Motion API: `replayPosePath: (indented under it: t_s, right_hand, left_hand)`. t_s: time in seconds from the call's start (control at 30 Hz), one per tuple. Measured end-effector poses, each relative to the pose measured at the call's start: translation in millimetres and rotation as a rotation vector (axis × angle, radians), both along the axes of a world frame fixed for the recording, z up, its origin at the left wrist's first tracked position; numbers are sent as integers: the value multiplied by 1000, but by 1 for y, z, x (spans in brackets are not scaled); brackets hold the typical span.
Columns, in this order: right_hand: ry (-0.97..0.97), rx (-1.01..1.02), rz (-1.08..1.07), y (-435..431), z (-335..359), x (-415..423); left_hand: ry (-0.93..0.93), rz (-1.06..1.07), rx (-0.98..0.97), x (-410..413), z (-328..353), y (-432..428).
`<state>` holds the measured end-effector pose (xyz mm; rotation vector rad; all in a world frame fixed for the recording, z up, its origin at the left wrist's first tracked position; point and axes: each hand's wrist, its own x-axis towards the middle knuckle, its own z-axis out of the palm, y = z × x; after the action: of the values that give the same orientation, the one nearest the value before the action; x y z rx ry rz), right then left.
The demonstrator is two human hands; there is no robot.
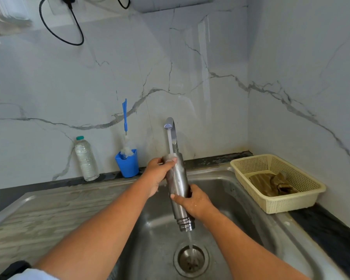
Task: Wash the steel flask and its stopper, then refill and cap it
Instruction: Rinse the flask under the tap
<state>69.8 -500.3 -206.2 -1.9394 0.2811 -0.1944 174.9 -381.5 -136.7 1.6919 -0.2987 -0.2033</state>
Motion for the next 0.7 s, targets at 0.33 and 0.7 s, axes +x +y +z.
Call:
replayPosePath:
  t_s: [0.33,0.7]
  right_hand:
    - [-53,43,34,5,-1,1]
    - [-13,-12,25,5,0,1]
  left_hand:
    - [161,-91,4,-5,-3,13]
    - [86,-189,82,-7,-12,19]
